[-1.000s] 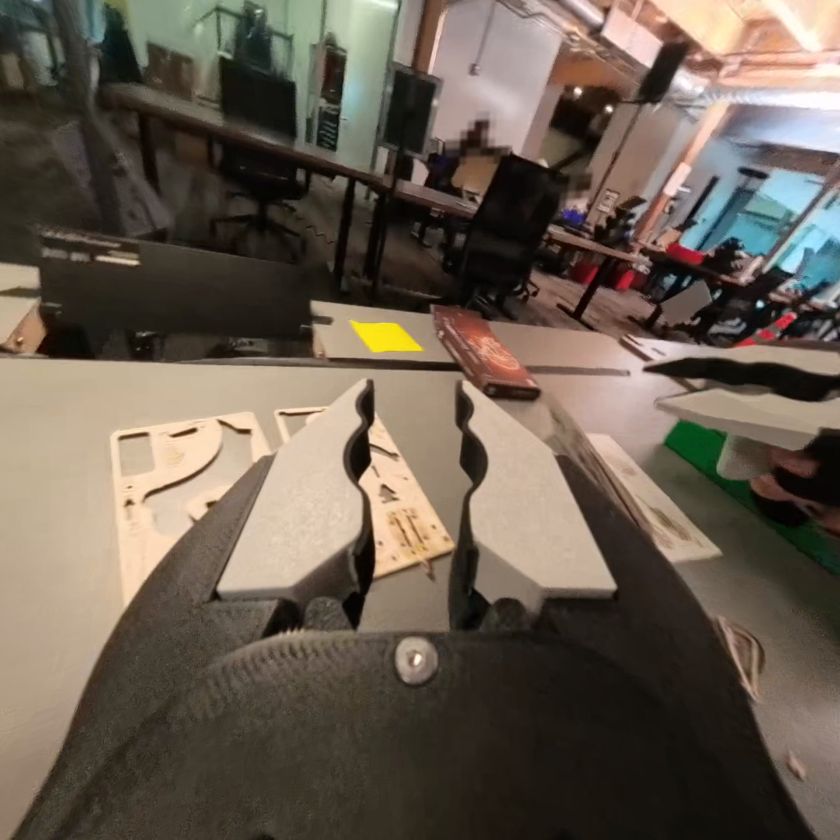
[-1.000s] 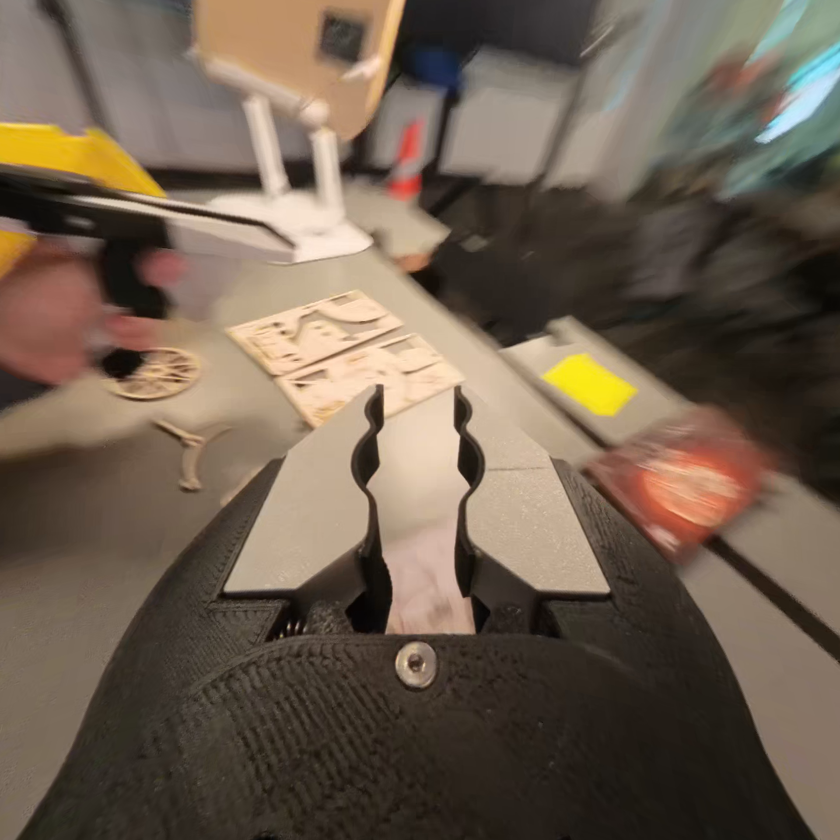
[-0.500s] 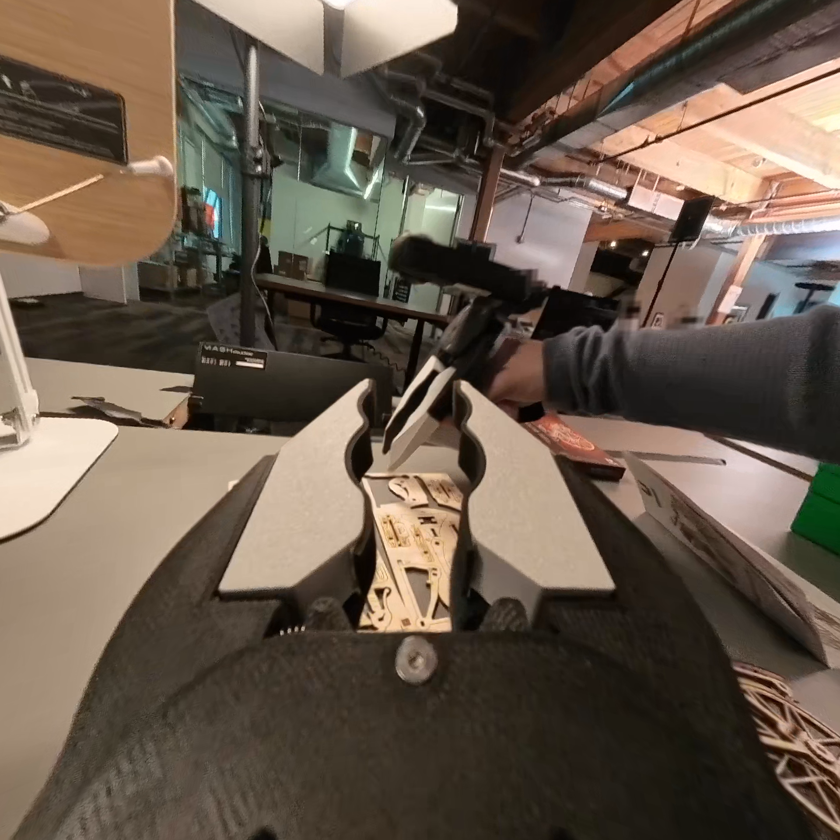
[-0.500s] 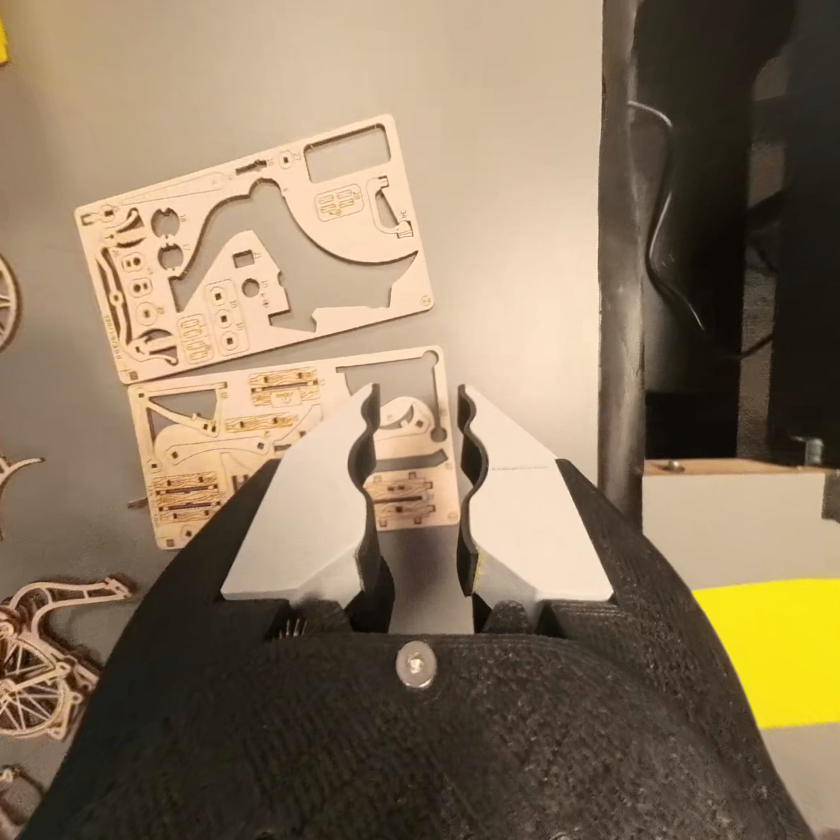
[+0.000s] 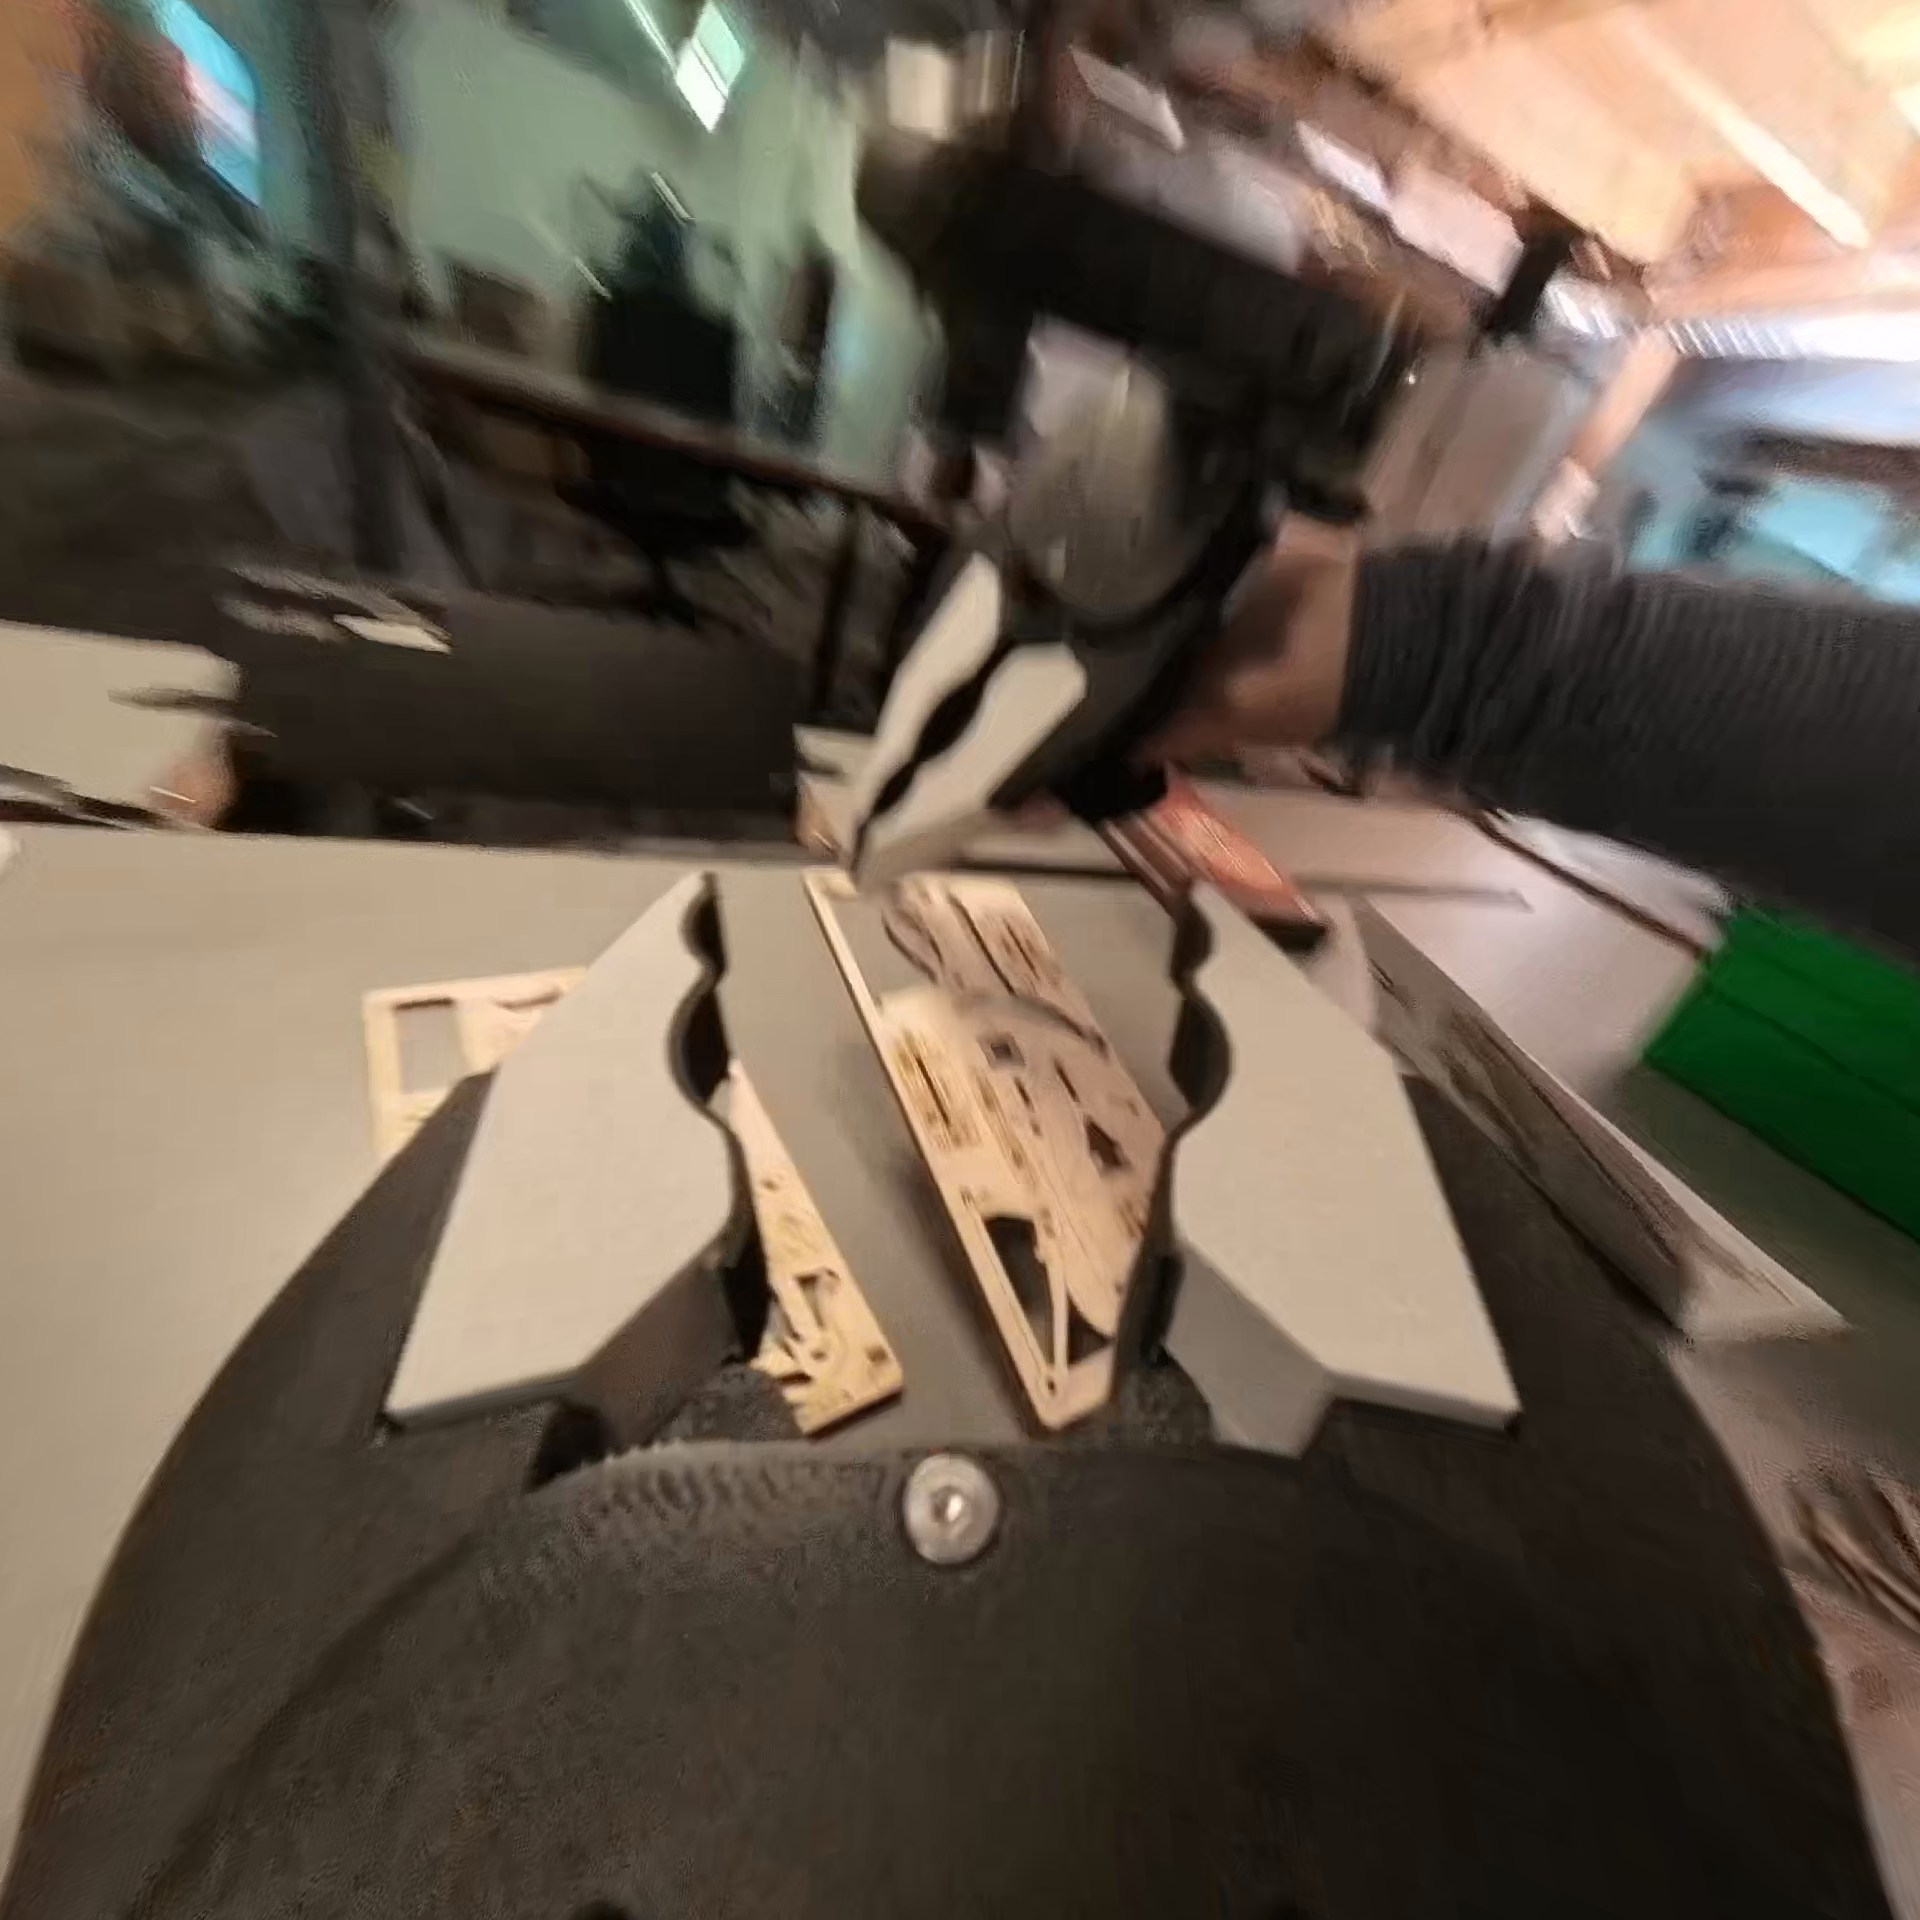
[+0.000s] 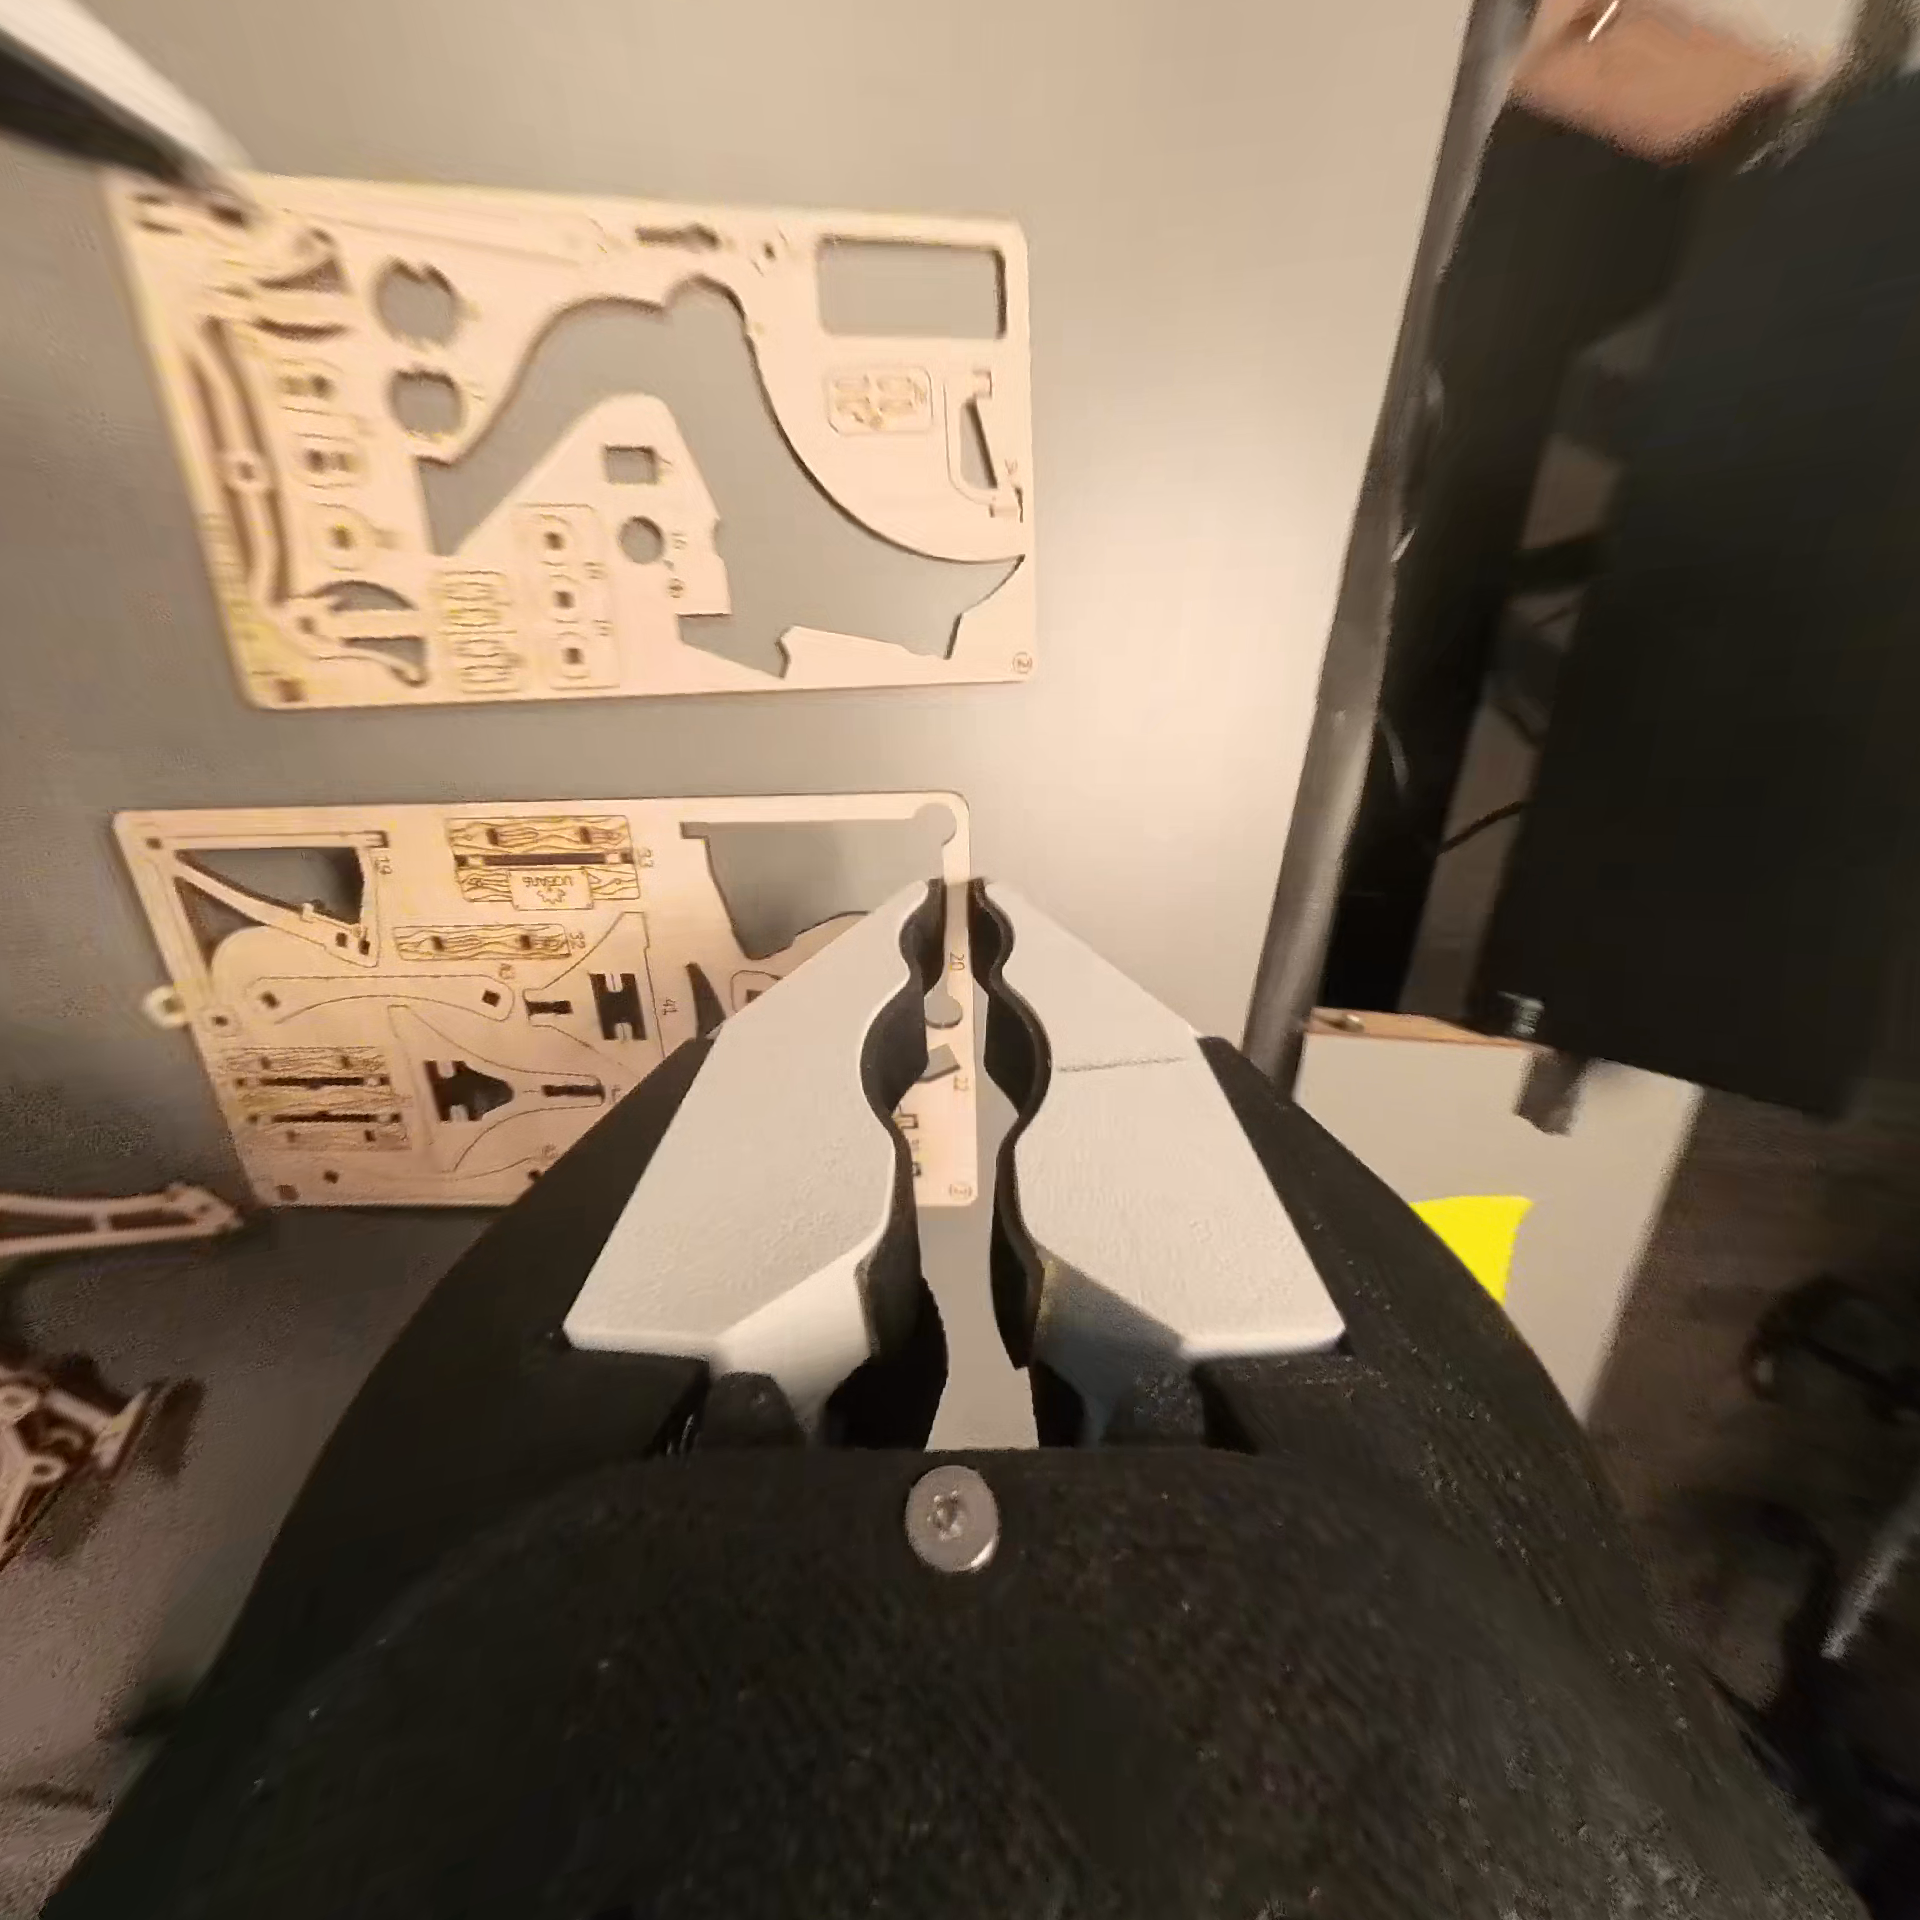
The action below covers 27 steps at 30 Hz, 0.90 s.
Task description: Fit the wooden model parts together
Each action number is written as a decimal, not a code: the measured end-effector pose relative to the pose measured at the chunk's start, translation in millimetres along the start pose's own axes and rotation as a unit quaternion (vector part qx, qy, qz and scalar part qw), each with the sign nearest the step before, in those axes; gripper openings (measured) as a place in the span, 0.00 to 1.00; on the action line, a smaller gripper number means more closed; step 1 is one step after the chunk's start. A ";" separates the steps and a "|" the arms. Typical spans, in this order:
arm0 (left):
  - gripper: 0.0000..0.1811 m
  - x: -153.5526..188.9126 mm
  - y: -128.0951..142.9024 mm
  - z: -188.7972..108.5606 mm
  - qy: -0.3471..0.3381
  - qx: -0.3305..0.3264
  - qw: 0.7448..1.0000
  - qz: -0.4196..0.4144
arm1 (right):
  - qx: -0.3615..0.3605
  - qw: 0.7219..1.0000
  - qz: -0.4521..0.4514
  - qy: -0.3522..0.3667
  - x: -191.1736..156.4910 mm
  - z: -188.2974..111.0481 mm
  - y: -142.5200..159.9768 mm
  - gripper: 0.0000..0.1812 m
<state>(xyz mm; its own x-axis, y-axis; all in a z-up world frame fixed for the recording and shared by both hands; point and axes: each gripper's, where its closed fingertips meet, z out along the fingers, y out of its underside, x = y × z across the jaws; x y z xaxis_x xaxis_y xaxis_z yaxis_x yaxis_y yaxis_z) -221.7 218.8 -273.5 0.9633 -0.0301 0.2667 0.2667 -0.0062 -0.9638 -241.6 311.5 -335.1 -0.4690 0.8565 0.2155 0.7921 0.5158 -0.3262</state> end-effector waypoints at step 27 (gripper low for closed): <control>0.00 55.2 -68.9 -41.4 0.333 0.160 0.881 -0.295 | 0.422 0.813 0.399 -0.034 -128.5 -111.4 -17.3 0.41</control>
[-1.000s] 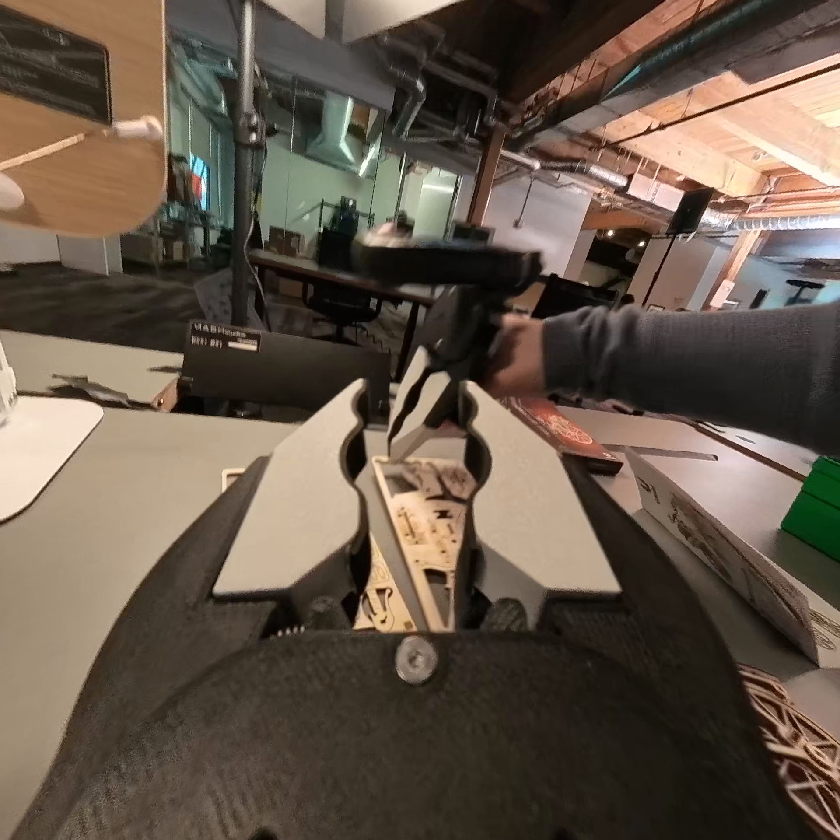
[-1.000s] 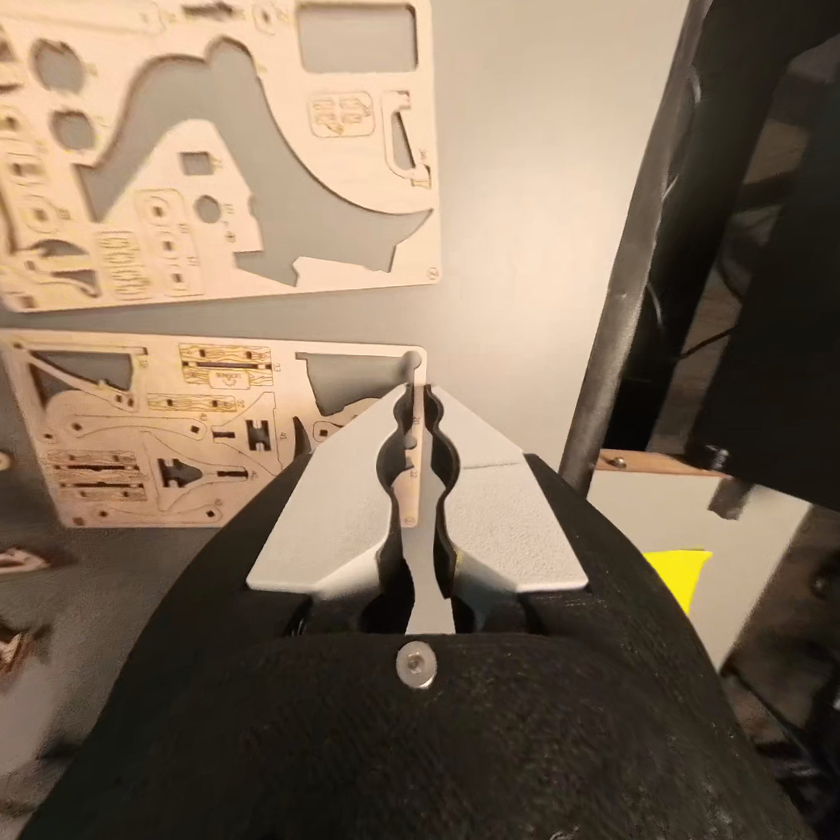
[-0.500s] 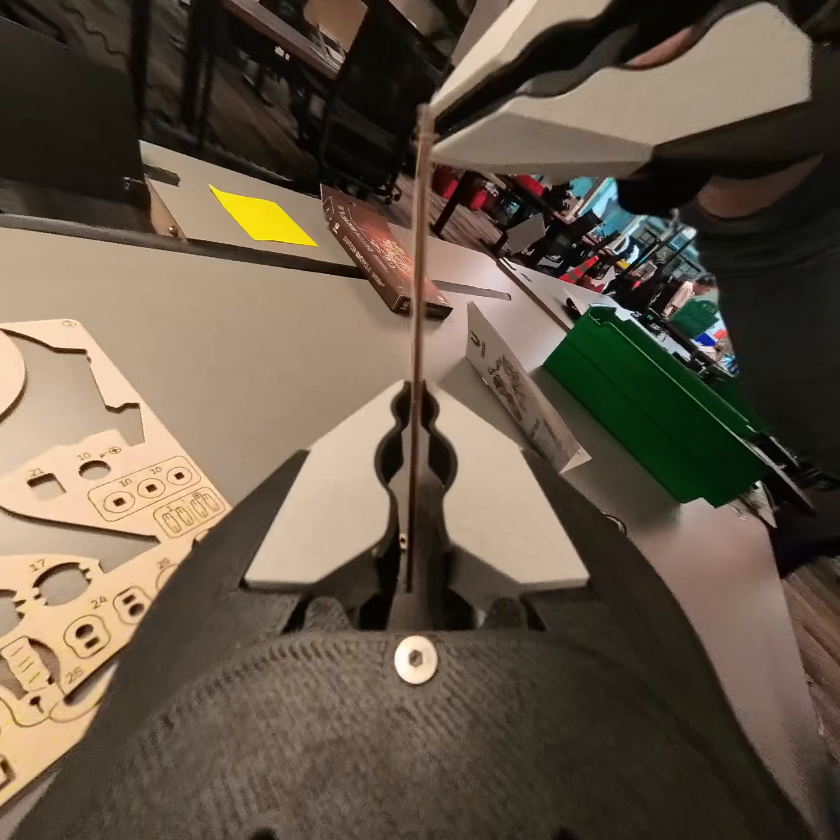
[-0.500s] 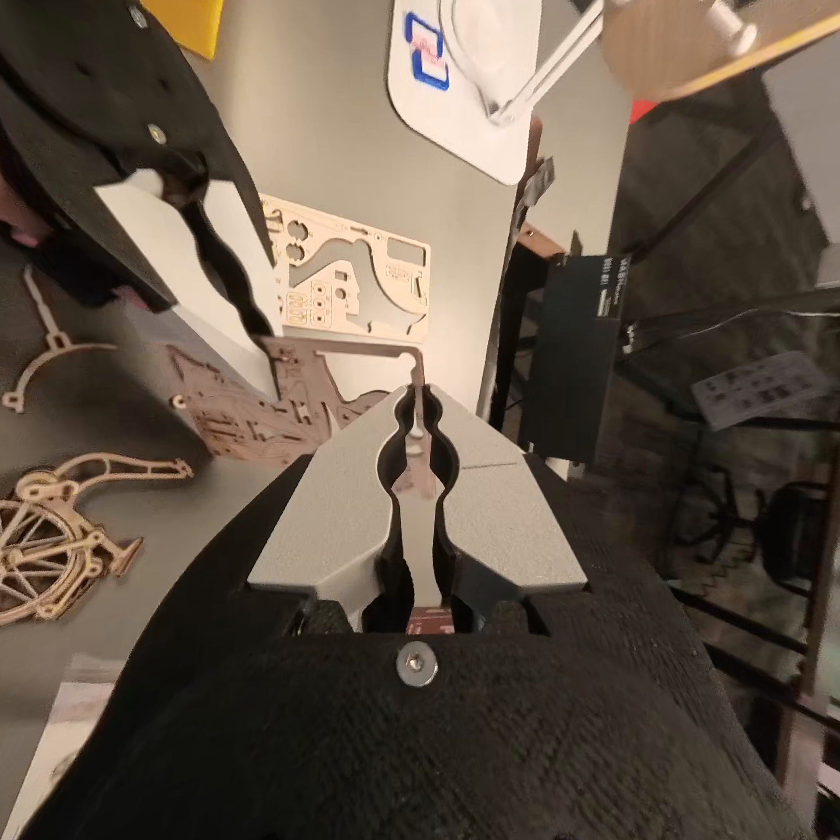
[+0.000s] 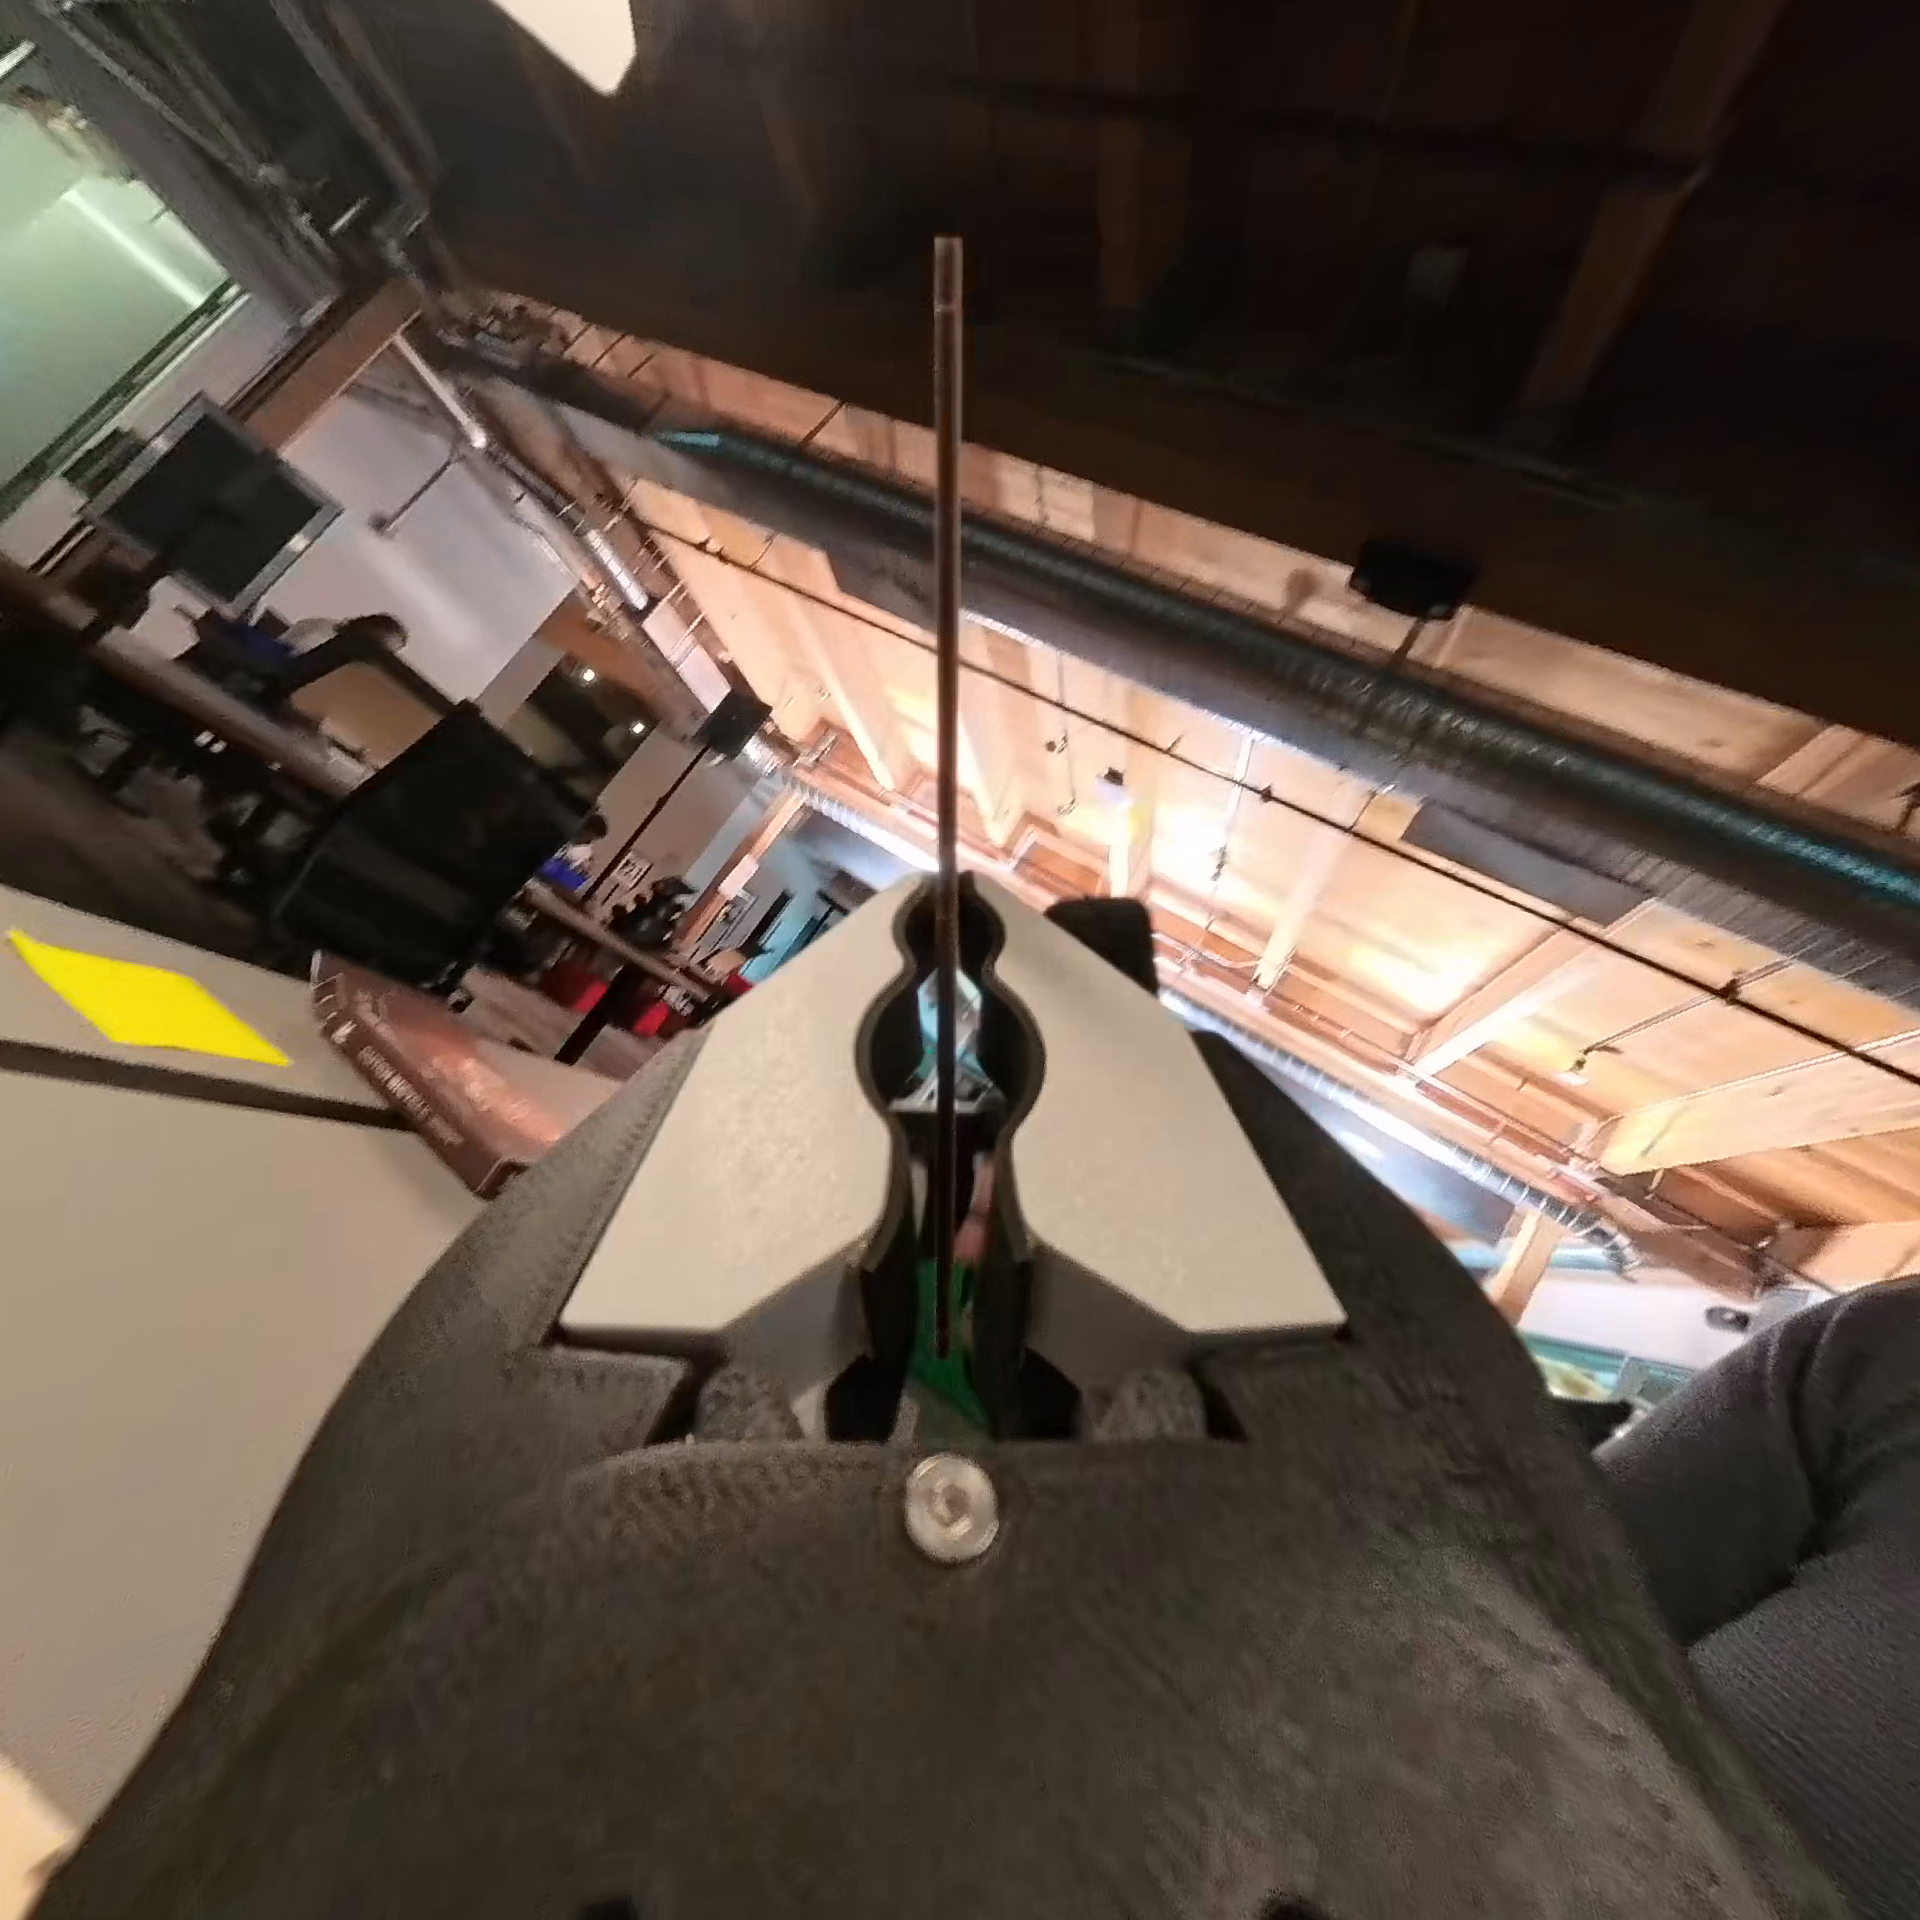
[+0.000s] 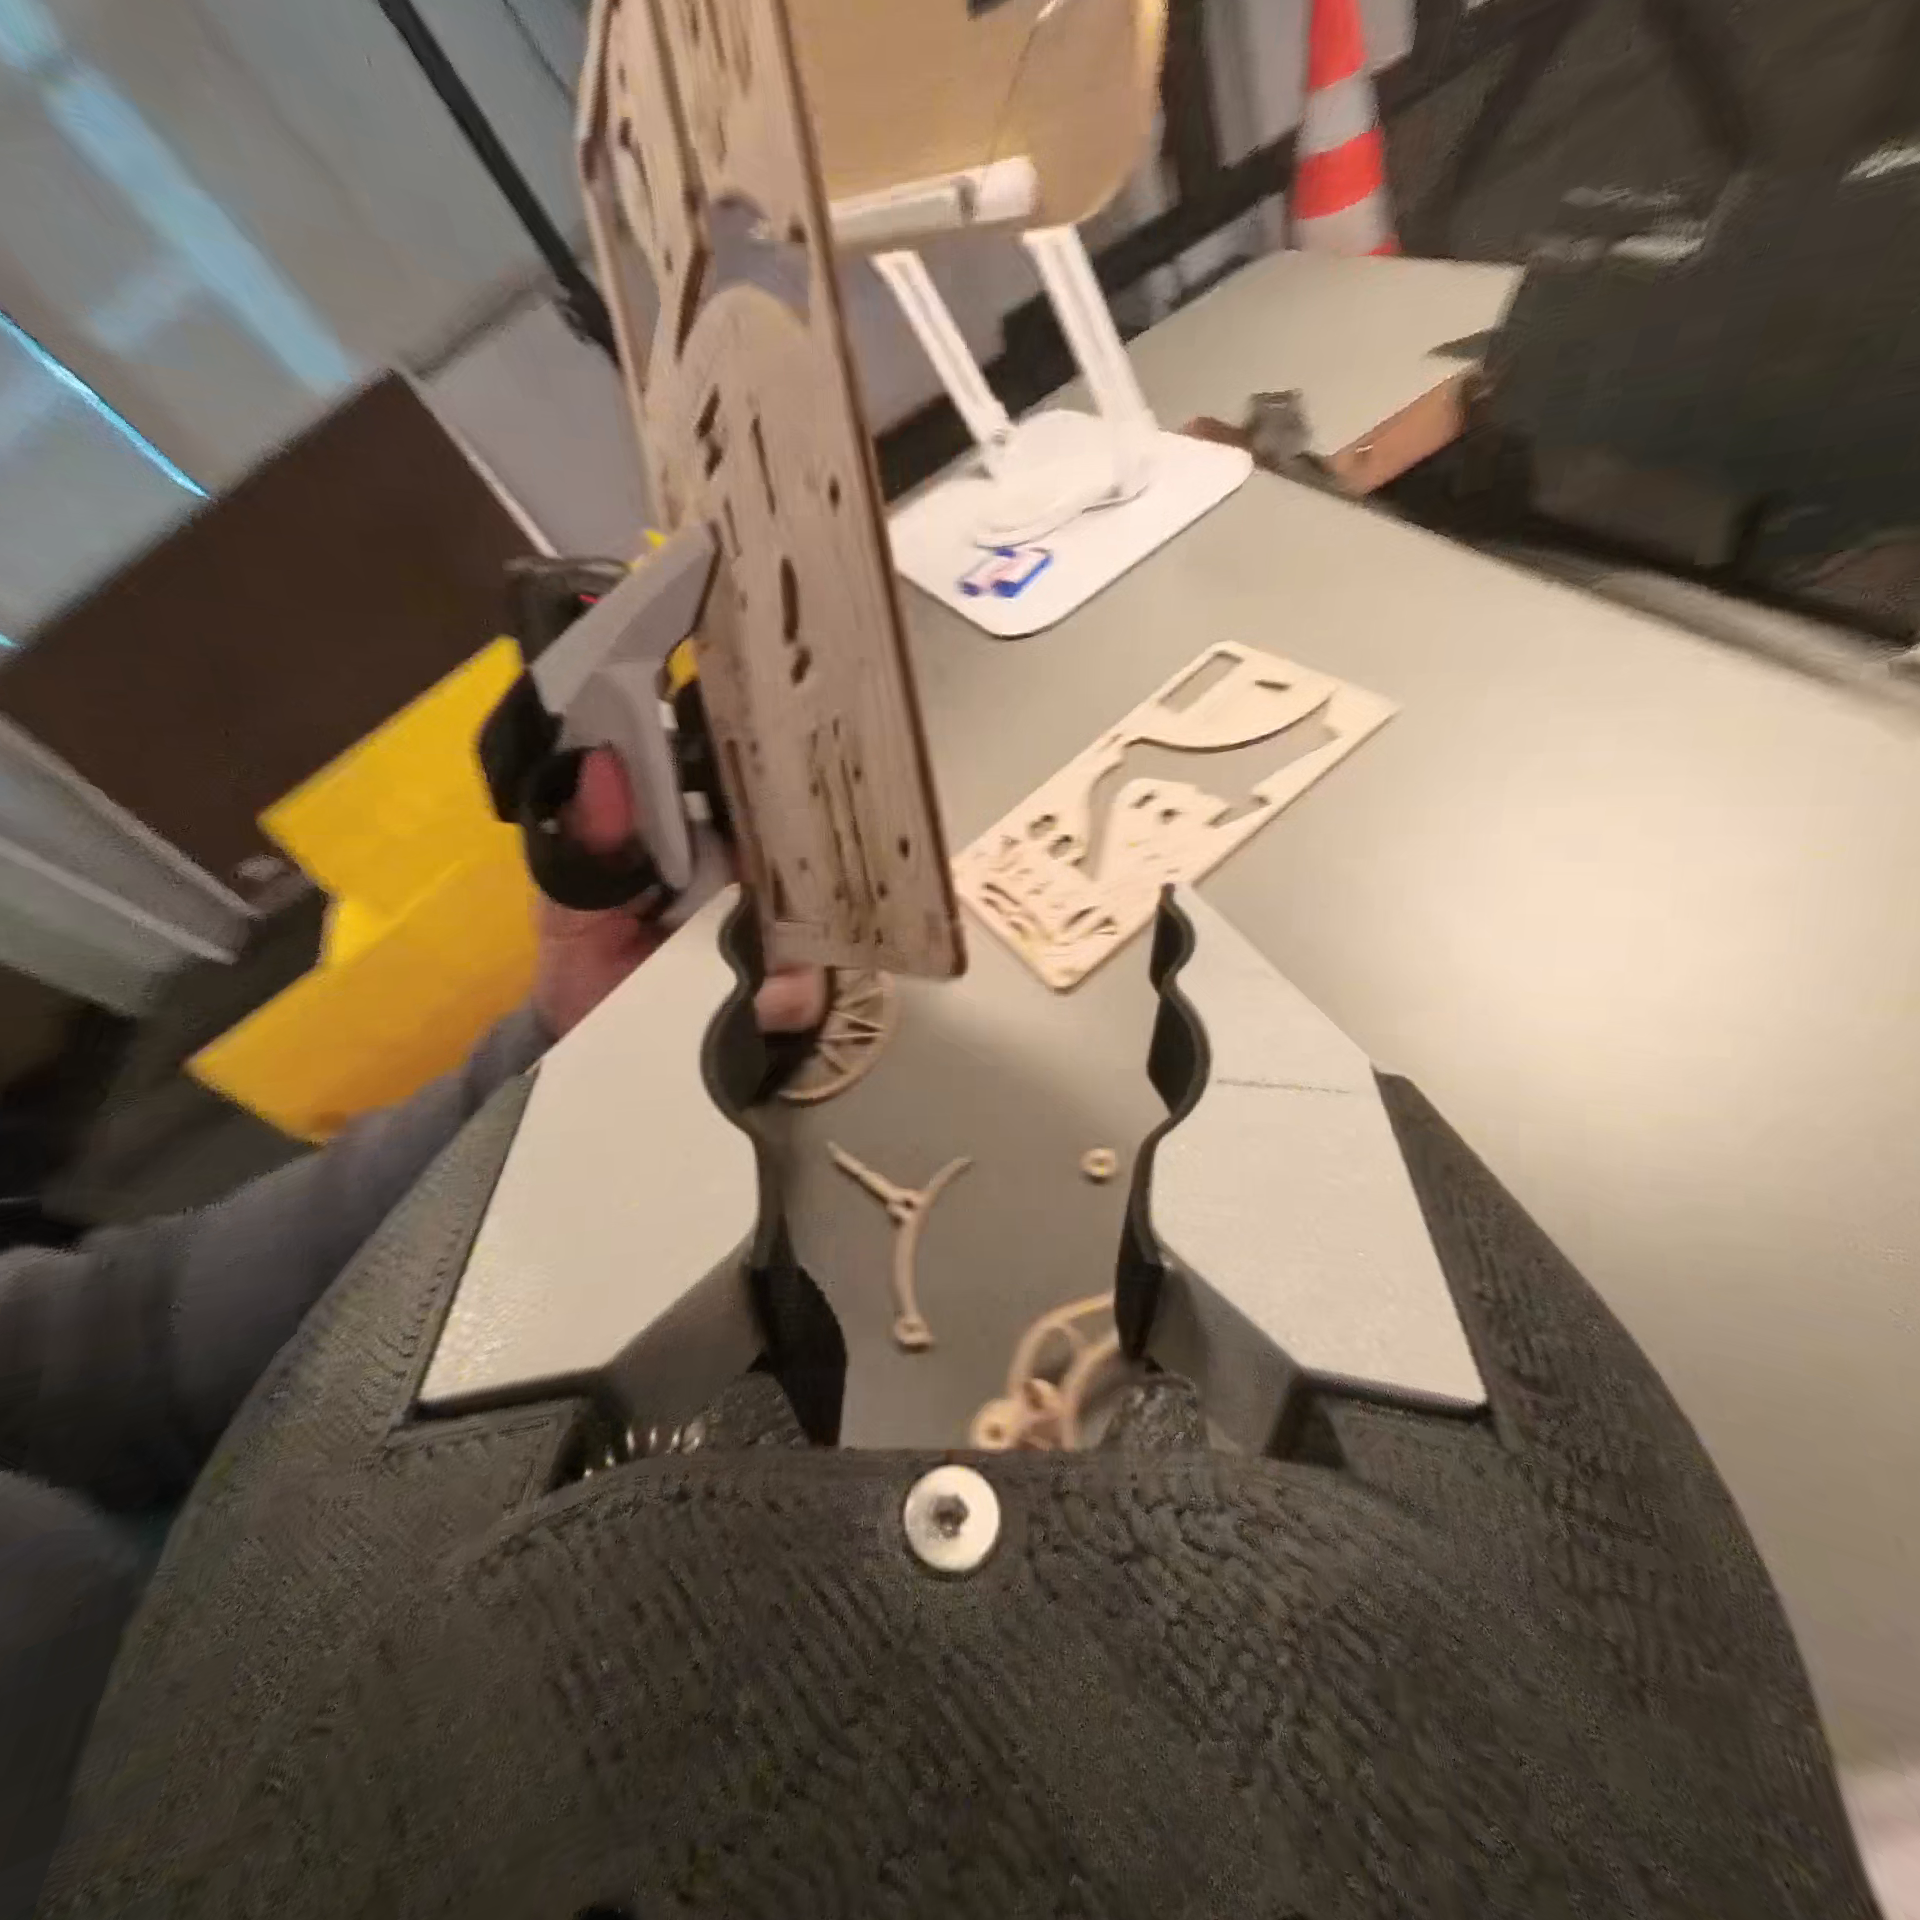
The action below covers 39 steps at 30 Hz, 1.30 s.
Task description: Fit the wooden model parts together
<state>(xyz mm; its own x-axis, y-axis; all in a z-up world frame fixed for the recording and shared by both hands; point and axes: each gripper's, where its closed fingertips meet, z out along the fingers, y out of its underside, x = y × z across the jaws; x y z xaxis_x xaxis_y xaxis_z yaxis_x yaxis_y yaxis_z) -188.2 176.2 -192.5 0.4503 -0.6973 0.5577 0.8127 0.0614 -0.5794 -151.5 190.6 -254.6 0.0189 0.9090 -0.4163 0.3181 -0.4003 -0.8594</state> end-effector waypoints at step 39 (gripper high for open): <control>0.00 9.1 60.3 4.2 -0.027 -0.155 0.986 0.055 | 0.138 0.979 0.093 -0.116 -14.9 -31.5 -3.4 0.04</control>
<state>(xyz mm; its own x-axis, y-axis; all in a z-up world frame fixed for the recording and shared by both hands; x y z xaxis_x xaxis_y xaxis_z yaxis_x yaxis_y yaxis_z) -133.5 176.5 -219.8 0.5544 -0.6595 0.5077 0.6105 -0.0924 -0.7866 -123.1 182.1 -236.1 -0.1728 0.7793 -0.6024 0.0614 -0.6019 -0.7962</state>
